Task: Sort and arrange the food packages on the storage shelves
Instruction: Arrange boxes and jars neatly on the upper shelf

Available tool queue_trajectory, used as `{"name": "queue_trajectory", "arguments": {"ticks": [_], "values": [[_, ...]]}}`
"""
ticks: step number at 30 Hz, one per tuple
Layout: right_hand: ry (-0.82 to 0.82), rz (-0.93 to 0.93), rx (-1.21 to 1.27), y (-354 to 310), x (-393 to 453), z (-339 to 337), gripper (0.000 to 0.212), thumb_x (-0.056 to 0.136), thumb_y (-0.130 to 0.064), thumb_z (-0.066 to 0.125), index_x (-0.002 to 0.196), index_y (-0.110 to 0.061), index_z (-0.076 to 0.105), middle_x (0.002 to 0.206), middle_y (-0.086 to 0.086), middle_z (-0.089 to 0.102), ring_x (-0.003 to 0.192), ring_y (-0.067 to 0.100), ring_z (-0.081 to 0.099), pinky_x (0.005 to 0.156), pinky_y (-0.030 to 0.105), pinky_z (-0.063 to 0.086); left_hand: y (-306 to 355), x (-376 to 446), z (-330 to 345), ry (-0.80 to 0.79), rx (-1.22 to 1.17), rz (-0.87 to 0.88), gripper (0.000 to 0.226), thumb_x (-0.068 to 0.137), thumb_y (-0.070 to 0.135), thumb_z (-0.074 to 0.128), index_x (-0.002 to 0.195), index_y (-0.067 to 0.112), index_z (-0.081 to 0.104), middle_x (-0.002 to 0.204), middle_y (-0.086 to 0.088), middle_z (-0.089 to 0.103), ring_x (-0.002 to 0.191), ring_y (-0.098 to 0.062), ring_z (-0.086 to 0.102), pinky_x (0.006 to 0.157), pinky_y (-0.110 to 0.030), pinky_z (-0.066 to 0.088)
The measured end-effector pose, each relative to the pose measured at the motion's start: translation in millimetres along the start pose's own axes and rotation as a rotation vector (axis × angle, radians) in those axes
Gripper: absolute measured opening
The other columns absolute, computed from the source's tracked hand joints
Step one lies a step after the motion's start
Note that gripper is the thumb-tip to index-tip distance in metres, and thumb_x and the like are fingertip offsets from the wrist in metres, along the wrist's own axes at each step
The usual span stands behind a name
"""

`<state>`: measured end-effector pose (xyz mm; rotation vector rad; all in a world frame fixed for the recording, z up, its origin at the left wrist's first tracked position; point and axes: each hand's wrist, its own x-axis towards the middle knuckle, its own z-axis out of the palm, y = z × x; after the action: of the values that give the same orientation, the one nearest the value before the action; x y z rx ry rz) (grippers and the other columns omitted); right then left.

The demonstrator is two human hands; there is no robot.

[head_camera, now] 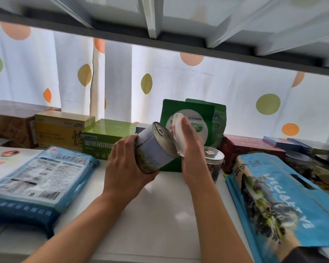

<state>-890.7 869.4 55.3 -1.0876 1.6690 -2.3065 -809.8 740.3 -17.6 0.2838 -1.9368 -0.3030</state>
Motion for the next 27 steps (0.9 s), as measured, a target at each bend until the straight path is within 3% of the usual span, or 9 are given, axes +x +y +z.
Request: {"name": "queue_trajectory", "arguments": {"ticks": [2,3,9,12,16,20,22,24,27], "values": [[-0.081,-0.015,-0.106,1,-2,2,0.067,0.079,-0.073,0.064,0.136,-0.037,0.059,0.137,-0.007,0.059,0.118,0.001,0.057,0.083,0.011,0.052,-1,1,0,0.018,0.031,0.006,0.102,0.05,0.043,0.094,0.13,0.009,0.043,0.123,-0.013,0.054,0.109,-0.027,0.053,0.086,-0.036,0.049],[-0.114,-0.017,-0.163,2,-3,4,0.063,0.08,-0.069,0.065,0.136,-0.041,0.058,0.137,-0.01,0.054,0.118,-0.002,0.054,0.08,0.01,0.051,-1,1,0,0.022,0.05,0.006,0.102,0.05,0.043,0.094,0.13,0.008,0.043,0.122,-0.014,0.055,0.108,-0.028,0.053,0.086,-0.037,0.05],[-0.141,-0.05,-0.436,21,-3,13,0.078,0.075,-0.069,0.061,0.147,-0.04,0.047,0.126,-0.022,0.043,0.124,0.002,0.044,0.102,0.032,0.049,-4,-1,3,-0.016,0.112,-0.011,0.106,0.047,0.042,0.095,0.133,0.009,0.043,0.125,-0.014,0.054,0.111,-0.031,0.052,0.092,-0.045,0.05],[-0.129,-0.035,-0.479,24,-2,13,0.08,0.075,-0.074,0.057,0.147,-0.045,0.041,0.134,-0.018,0.037,0.13,0.01,0.04,0.106,0.041,0.049,-1,0,2,0.002,0.122,0.006,0.105,0.047,0.043,0.095,0.132,0.01,0.043,0.123,-0.013,0.055,0.11,-0.03,0.053,0.091,-0.043,0.051],[-0.128,-0.014,-0.498,27,-3,12,0.066,0.08,-0.072,0.051,0.141,-0.052,0.04,0.138,-0.019,0.033,0.131,0.012,0.038,0.106,0.047,0.048,1,0,1,0.002,0.134,0.024,0.104,0.046,0.042,0.095,0.13,0.012,0.041,0.12,-0.012,0.055,0.108,-0.028,0.052,0.089,-0.041,0.051],[-0.097,0.045,-0.409,27,-5,15,0.055,0.085,-0.075,0.035,0.135,-0.056,0.047,0.151,-0.012,0.038,0.138,0.014,0.038,0.113,0.042,0.04,-1,-1,0,-0.019,0.149,0.04,0.103,0.045,0.04,0.094,0.129,0.011,0.042,0.118,-0.013,0.055,0.106,-0.03,0.054,0.088,-0.042,0.052],[-0.077,0.07,-0.336,24,-5,16,0.035,0.095,-0.067,0.037,0.127,-0.059,0.051,0.149,-0.01,0.042,0.136,0.012,0.041,0.104,0.03,0.043,-2,-1,0,-0.025,0.163,0.048,0.102,0.046,0.042,0.093,0.129,0.011,0.042,0.119,-0.014,0.055,0.107,-0.031,0.055,0.088,-0.042,0.052],[-0.09,0.069,-0.343,22,-5,15,0.03,0.104,-0.052,0.04,0.131,-0.053,0.052,0.144,-0.012,0.044,0.131,0.008,0.043,0.092,0.02,0.042,-3,-2,1,-0.028,0.175,0.063,0.101,0.049,0.044,0.091,0.13,0.011,0.041,0.12,-0.014,0.055,0.108,-0.031,0.055,0.089,-0.042,0.052],[-0.076,0.055,-0.324,22,-2,13,0.028,0.105,-0.043,0.041,0.128,-0.052,0.055,0.141,-0.013,0.047,0.131,0.009,0.045,0.102,0.028,0.044,-1,-2,2,-0.021,0.179,0.073,0.101,0.05,0.044,0.091,0.13,0.011,0.041,0.12,-0.014,0.054,0.108,-0.031,0.056,0.089,-0.043,0.053]]}}
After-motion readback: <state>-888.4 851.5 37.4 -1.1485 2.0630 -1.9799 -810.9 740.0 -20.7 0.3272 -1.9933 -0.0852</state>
